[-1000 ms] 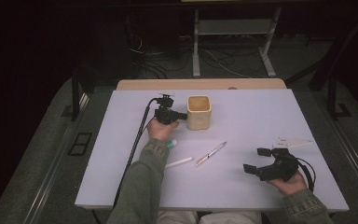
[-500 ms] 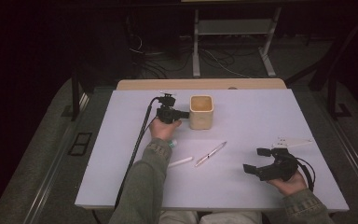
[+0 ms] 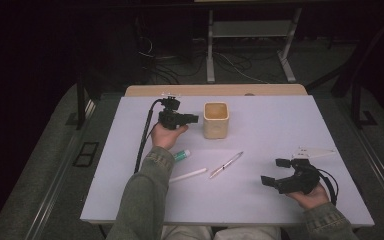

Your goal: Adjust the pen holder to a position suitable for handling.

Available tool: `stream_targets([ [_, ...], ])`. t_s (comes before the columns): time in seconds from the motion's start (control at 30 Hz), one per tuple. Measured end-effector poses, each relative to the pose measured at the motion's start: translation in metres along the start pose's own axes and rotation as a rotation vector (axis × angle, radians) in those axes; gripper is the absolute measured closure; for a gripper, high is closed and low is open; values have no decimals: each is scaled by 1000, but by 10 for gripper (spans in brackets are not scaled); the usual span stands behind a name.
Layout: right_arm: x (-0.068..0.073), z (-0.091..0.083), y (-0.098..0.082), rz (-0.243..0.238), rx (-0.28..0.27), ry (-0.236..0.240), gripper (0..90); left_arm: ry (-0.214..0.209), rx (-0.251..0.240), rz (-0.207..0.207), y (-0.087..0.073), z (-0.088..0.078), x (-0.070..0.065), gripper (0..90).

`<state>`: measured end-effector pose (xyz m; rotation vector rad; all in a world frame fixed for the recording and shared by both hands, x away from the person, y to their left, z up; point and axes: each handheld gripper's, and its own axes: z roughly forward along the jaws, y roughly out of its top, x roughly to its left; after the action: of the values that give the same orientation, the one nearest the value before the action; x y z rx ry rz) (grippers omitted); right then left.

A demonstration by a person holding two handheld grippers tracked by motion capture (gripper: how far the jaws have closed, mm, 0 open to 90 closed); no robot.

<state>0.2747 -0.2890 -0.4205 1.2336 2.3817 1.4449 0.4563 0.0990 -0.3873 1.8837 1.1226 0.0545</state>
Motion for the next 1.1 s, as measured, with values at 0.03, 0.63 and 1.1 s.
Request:
stream_targets([
  [0.03, 0, 0, 0, 0, 0, 0, 4, -1, -4, 6, 0, -3, -1, 636],
  [0.63, 1, 0, 0, 0, -10, 4, 4, -47, 41, 59, 4, -40, -11, 218],
  [1.1, 1, -1, -1, 1, -16, 5, 4, -26, 99, 168, -5, -59, -20, 0],
])
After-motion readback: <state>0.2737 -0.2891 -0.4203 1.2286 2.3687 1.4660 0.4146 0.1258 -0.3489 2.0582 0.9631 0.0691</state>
